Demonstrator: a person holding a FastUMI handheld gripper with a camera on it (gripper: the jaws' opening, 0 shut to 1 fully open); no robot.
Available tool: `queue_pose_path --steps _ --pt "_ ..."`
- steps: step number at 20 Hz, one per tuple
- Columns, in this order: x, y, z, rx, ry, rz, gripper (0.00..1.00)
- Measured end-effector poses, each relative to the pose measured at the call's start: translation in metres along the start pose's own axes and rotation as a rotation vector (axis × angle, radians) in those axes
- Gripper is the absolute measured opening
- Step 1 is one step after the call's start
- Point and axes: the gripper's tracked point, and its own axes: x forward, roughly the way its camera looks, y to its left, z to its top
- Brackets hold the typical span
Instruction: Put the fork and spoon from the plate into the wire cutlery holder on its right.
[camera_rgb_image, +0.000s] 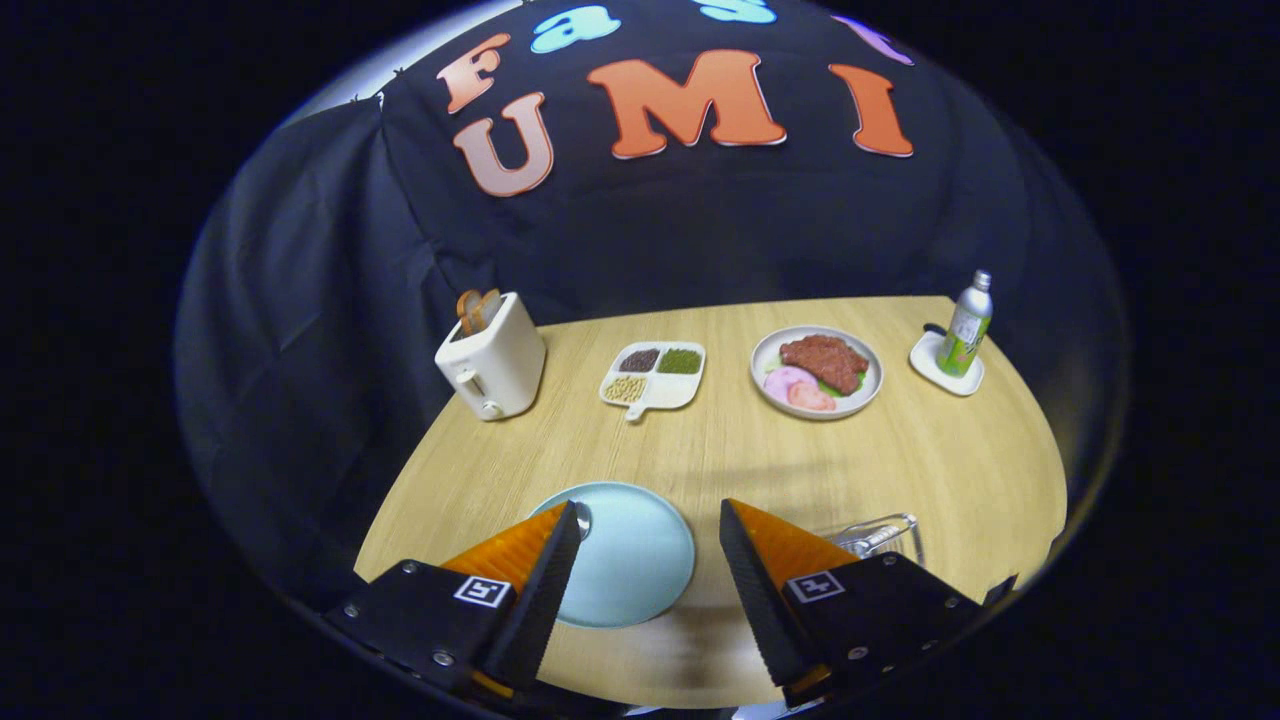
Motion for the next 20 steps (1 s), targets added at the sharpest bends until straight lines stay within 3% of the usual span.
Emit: queue_pose_path --steps 12,17,20 --pt "0.076 0.083 -0.09 -0.026 0.418 0.013 0.86" --pt "0.102 0.081 -0.125 -0.074 0.559 -0.048 0.81" --pt "0.116 0.076 -0.144 -0.069 0.632 -0.093 0.72"
